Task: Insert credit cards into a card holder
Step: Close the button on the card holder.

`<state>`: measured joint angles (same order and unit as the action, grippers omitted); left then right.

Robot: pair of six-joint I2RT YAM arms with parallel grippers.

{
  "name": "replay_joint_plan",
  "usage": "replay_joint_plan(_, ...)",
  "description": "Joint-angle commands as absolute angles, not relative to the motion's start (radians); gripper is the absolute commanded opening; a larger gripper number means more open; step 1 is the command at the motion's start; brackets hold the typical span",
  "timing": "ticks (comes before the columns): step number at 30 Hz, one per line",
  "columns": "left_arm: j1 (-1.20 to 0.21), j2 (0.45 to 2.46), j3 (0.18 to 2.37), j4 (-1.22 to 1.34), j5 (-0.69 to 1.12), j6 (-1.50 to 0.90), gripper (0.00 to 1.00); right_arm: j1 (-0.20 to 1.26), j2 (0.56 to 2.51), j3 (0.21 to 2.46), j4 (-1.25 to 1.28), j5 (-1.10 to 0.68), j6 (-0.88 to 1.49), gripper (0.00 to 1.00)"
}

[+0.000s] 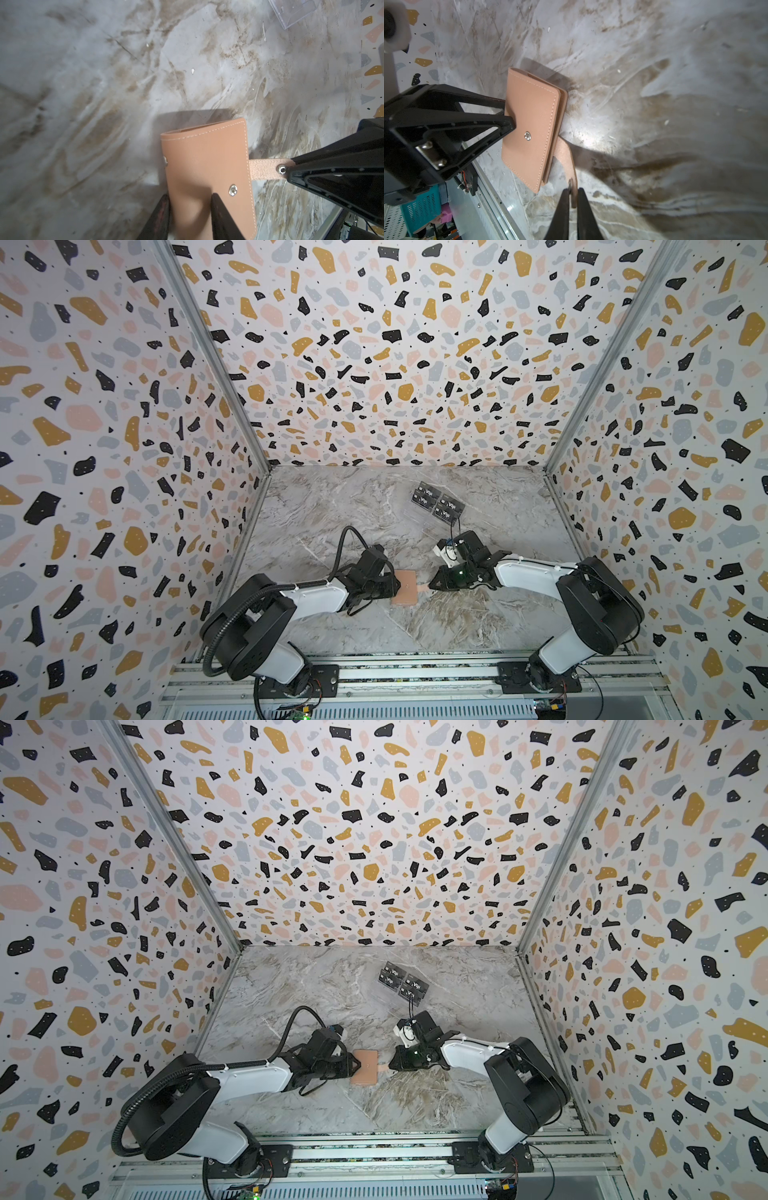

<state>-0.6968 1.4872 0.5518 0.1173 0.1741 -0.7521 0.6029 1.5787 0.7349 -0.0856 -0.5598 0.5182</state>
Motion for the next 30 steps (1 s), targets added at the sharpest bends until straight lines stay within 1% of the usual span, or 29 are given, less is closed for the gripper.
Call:
replay_joint_plan(1,-0.695,1.528,0.505,-0.091,0.11,-0.752,0.36,0.598,1.562,0.727,-0.074,-0.575,0.514,0.09)
replay_joint_plan(6,-0.696,1.523,0.506,-0.095,0.107,-0.754,0.36,0.598,1.575,0.739,-0.058,-0.598,0.5,0.0)
replay_joint_plan(16,-0.699,1.515,0.523,-0.105,0.104,-0.756,0.36,0.616,1.607,0.8,-0.022,-0.667,0.489,0.0)
replay_joint_plan(26,-0.701,1.504,0.518,-0.105,0.104,-0.761,0.36,0.667,1.719,0.901,-0.005,-0.702,0.483,0.0)
replay_joint_plan(30,-0.701,1.509,0.519,-0.098,0.107,-0.761,0.36,0.682,1.762,0.949,-0.049,-0.692,0.454,0.0)
